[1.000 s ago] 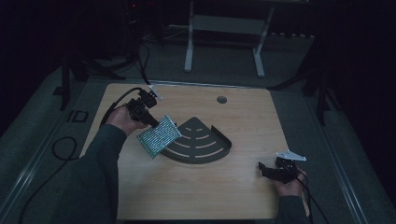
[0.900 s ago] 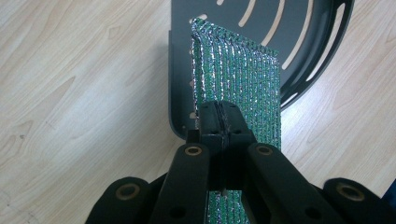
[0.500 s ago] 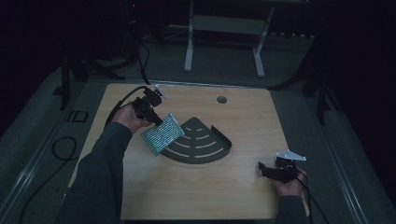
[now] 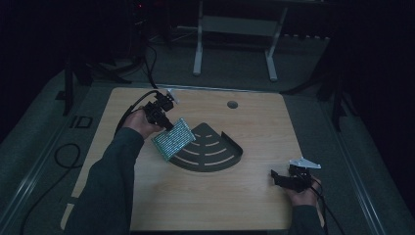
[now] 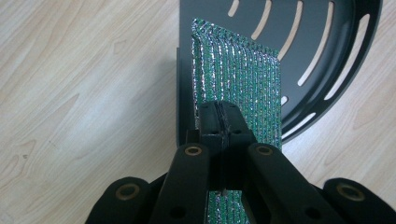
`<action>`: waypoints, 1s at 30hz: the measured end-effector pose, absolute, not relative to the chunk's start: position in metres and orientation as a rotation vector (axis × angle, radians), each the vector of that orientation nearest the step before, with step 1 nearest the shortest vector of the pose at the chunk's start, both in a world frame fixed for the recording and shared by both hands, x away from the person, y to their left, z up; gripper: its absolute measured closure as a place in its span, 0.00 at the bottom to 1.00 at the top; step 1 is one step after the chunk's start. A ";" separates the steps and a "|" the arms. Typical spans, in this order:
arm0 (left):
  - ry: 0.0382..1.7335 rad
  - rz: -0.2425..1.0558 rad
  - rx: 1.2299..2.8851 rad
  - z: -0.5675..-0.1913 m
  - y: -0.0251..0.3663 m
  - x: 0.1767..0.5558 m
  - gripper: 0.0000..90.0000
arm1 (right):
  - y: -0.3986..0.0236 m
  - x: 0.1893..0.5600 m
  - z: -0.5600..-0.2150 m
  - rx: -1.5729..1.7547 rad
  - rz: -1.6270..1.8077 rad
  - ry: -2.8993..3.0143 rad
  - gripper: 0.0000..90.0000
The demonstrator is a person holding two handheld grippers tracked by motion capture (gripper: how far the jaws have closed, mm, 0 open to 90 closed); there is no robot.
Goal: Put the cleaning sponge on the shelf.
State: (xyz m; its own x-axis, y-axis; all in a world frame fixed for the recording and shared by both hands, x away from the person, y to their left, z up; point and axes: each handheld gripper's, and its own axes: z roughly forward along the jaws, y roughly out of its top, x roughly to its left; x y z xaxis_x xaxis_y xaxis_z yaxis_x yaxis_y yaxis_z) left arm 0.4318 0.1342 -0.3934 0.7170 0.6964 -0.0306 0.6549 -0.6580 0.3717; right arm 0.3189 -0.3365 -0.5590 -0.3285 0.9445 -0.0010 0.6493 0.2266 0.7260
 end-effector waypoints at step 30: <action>1.036 0.190 2.622 -0.409 0.111 0.447 1.00 | -0.336 0.319 -0.559 1.464 0.886 2.062 0.17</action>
